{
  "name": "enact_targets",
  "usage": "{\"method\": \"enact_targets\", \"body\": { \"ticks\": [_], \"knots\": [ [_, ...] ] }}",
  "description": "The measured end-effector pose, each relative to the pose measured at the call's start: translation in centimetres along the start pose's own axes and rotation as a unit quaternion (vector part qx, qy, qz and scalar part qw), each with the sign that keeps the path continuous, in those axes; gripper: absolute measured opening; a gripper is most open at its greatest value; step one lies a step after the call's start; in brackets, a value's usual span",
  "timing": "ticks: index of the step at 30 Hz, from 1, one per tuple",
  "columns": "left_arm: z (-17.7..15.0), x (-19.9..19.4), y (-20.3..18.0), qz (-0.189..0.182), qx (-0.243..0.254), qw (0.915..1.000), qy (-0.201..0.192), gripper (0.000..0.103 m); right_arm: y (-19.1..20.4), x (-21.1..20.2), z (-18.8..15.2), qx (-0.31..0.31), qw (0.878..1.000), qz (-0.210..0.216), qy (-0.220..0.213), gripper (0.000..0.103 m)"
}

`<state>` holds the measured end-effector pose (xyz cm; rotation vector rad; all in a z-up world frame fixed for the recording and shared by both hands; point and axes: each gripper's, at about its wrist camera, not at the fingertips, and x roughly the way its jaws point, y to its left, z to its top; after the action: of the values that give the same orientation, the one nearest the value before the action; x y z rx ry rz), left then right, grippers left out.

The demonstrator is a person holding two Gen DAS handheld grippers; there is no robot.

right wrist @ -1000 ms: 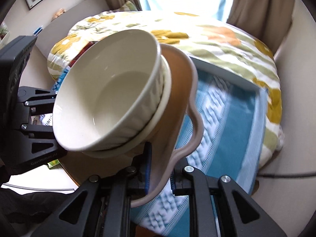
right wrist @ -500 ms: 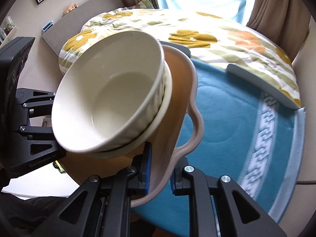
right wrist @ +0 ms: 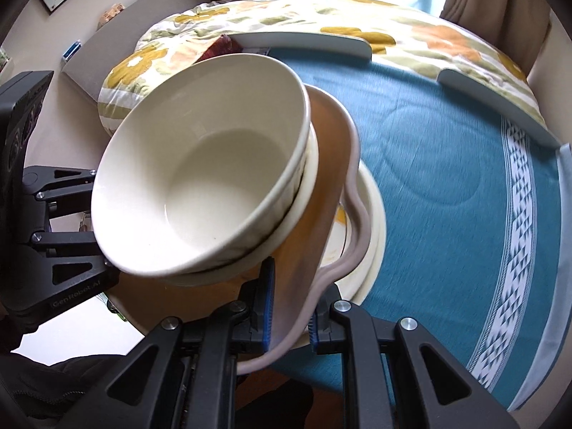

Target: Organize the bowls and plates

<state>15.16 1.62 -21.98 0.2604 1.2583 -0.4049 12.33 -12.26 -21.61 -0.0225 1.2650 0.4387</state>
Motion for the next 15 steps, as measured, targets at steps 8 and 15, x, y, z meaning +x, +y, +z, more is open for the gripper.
{"method": "enact_targets", "body": {
  "ticks": [8, 15],
  "knots": [
    [-0.2, 0.7, -0.1, -0.008, -0.006, 0.9999, -0.005, 0.014, -0.1, 0.4, -0.6, 0.017, 1.0, -0.01, -0.001, 0.015],
    [0.5, 1.5, -0.1, -0.006, -0.005, 0.9999, -0.008, 0.013, -0.6, 0.8, -0.5, 0.026, 0.999, -0.025, -0.007, 0.014]
  ]
}}
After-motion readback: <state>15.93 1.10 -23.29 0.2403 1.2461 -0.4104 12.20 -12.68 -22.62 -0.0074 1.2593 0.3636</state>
